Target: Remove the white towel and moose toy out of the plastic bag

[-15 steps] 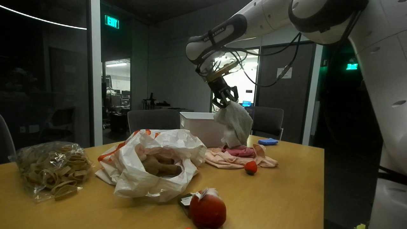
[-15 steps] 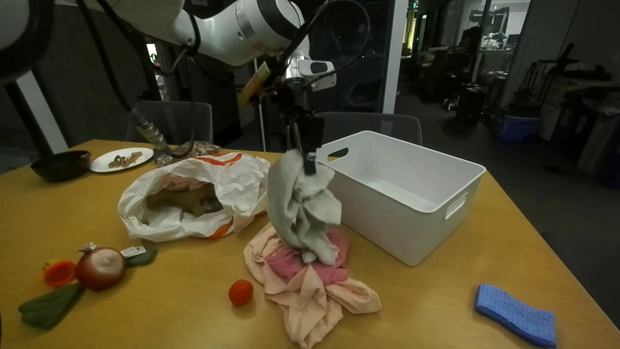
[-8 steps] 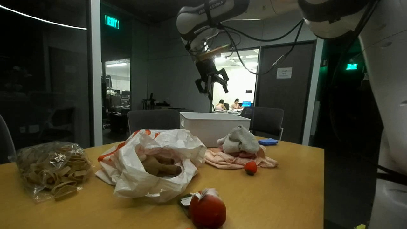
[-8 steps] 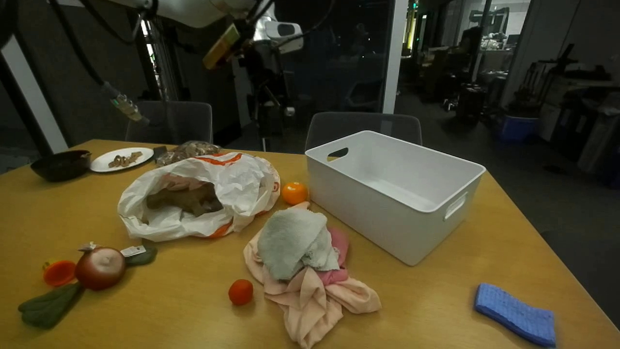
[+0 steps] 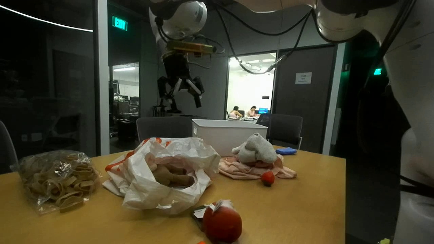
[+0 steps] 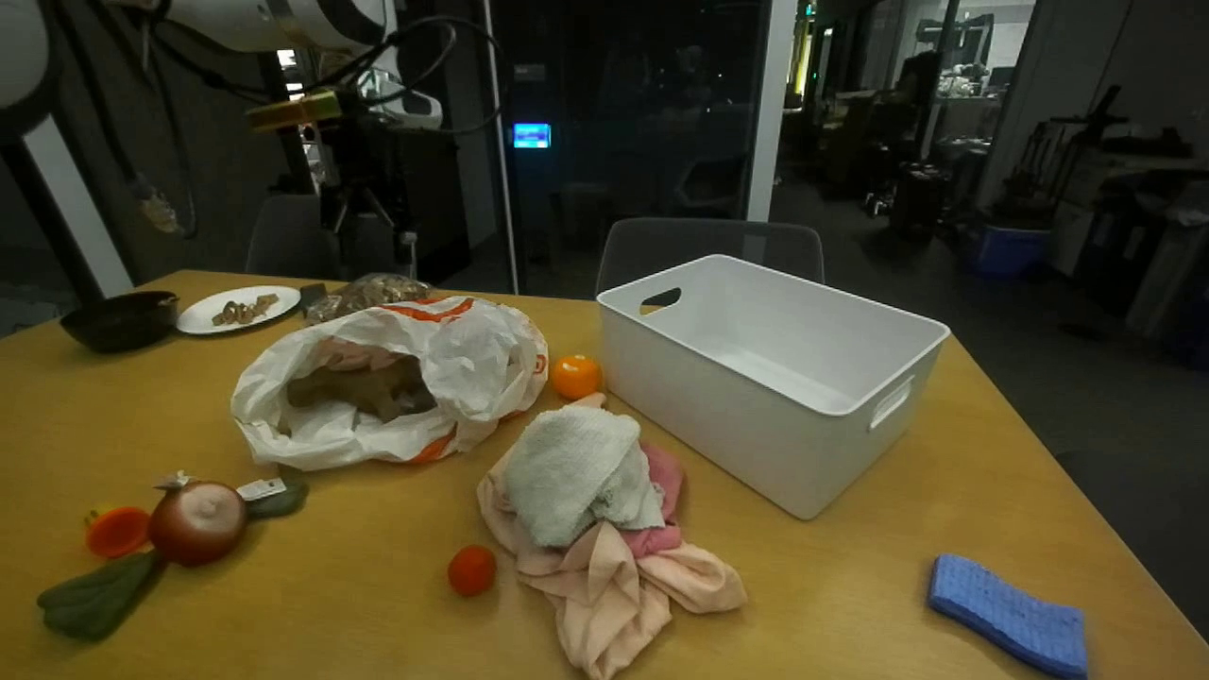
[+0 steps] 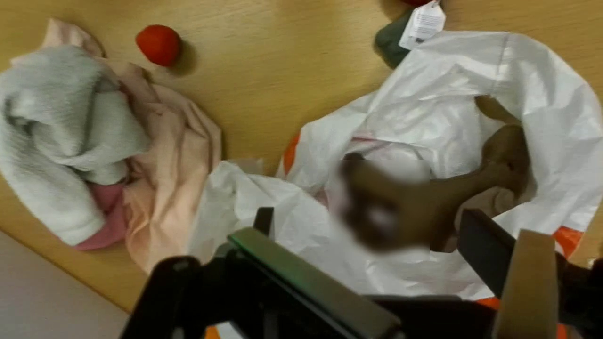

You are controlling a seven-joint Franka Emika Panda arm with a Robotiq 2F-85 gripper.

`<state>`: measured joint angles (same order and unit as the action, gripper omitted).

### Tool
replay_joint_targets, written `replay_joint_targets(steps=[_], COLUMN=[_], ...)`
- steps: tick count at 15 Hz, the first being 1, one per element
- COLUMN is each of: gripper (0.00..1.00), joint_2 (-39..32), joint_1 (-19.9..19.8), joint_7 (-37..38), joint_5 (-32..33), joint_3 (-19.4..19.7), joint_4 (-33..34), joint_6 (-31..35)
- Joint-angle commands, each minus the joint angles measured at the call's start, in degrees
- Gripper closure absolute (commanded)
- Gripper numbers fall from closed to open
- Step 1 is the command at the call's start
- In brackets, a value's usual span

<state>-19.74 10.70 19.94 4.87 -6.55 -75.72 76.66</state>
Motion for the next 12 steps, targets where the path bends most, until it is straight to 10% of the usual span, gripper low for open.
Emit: replay_joint_targets(steps=[1,12], gripper=[0.0,0.0], joint_2=[-2.4,-5.4], joint_1=[-2.1,-3.9], joint_7=[-6.9,-3.9], joint_5=[-8.2,-14.1], joint_3=[-0.2,2.1], joint_4=[-0.2,-4.6], joint_6=[2.4,0.9])
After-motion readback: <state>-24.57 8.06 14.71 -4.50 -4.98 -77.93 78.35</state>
